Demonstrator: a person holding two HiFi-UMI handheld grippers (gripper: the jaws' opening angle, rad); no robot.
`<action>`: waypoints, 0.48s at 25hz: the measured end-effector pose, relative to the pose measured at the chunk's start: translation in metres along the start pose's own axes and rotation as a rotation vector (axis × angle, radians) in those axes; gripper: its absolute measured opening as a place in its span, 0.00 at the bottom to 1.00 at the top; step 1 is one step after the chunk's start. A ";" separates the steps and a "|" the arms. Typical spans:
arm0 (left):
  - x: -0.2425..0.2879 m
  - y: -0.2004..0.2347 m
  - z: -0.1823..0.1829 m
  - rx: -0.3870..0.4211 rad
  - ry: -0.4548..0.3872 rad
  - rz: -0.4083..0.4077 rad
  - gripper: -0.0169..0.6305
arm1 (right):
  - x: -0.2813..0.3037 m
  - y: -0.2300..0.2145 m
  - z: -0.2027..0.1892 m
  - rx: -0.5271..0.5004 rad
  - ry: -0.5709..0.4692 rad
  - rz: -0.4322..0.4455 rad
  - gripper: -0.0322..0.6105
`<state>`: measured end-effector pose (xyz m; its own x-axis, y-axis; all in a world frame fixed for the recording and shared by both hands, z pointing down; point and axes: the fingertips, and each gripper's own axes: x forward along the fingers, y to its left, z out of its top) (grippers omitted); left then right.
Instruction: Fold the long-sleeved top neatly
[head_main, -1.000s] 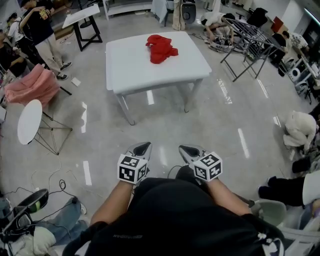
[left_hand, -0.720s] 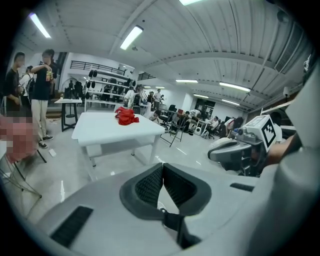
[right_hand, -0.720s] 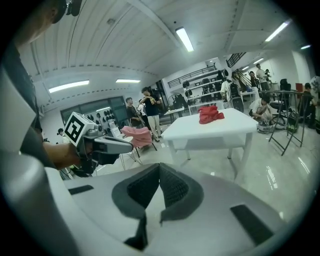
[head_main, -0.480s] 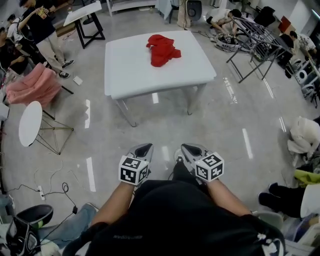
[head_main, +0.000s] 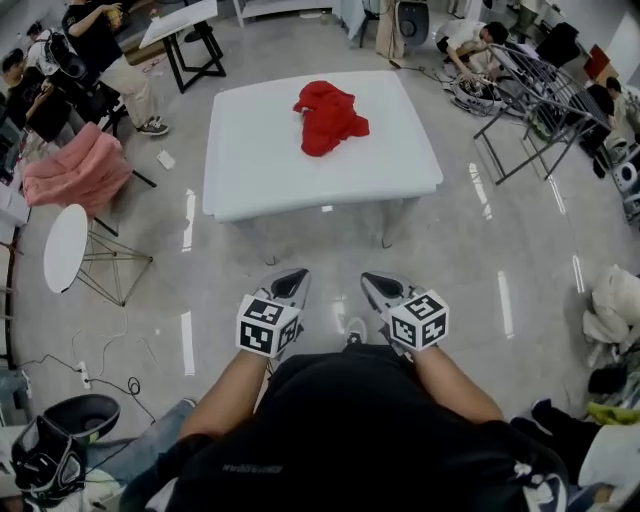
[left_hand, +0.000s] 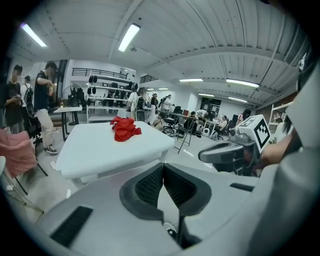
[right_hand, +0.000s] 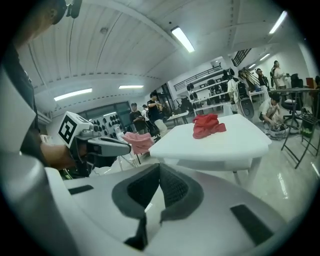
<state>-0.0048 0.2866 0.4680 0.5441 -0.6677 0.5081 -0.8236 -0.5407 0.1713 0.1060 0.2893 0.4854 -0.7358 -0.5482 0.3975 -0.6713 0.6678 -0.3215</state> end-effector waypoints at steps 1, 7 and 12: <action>0.006 0.002 0.008 -0.004 -0.006 0.009 0.04 | 0.003 -0.008 0.008 -0.006 -0.001 0.011 0.06; 0.040 0.010 0.030 -0.051 -0.011 0.067 0.04 | 0.012 -0.050 0.038 -0.054 0.015 0.070 0.06; 0.056 0.013 0.042 -0.075 -0.013 0.116 0.04 | 0.016 -0.077 0.041 -0.043 0.040 0.099 0.06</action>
<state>0.0216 0.2208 0.4637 0.4463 -0.7301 0.5175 -0.8903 -0.4204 0.1748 0.1428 0.2084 0.4811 -0.7937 -0.4583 0.4000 -0.5903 0.7392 -0.3244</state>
